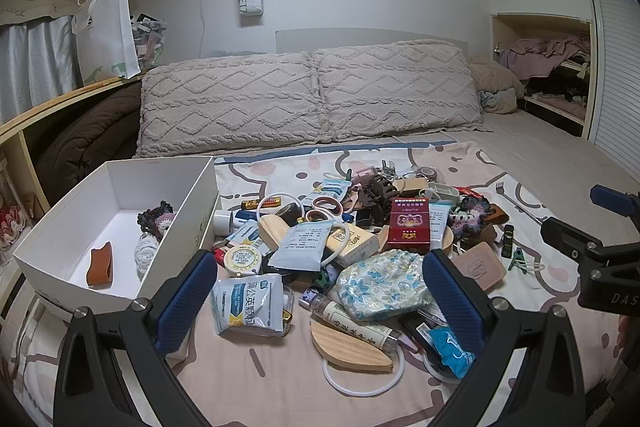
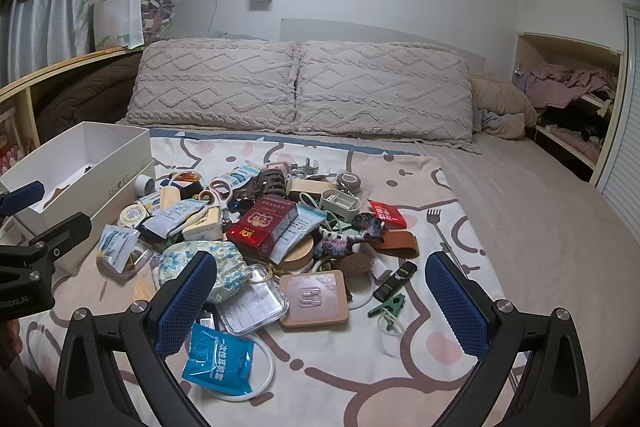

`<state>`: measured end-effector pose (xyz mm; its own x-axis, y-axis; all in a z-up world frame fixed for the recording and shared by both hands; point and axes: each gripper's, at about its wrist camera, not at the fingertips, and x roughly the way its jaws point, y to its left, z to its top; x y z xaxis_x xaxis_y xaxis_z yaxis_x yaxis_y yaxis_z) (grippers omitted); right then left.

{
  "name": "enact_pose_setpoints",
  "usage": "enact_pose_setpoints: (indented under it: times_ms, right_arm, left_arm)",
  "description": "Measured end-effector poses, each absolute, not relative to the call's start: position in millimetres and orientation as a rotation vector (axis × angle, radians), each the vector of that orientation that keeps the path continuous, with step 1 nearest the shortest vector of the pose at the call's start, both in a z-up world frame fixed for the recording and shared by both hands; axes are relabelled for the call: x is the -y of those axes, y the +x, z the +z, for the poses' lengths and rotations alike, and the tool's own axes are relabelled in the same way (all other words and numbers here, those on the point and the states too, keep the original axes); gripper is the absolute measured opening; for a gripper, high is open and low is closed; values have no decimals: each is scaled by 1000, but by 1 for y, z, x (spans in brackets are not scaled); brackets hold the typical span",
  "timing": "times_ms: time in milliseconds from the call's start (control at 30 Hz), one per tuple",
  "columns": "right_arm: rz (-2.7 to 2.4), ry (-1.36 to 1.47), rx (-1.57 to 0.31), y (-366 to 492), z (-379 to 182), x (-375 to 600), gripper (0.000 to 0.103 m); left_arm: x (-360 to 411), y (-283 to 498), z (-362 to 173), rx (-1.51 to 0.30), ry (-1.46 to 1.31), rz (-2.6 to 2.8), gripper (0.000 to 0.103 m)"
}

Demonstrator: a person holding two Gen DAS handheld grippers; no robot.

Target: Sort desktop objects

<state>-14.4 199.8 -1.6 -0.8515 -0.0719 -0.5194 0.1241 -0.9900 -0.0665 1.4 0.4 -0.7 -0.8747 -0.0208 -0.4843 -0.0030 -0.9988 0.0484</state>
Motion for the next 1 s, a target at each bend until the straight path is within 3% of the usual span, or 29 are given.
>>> enact_pose_setpoints:
  times_ms: [1000]
  right_arm:
    - [-2949, 798, -117, -14, 2, -207, 103]
  left_arm:
    - [16, 6, 12, 37, 694, -2989, 103]
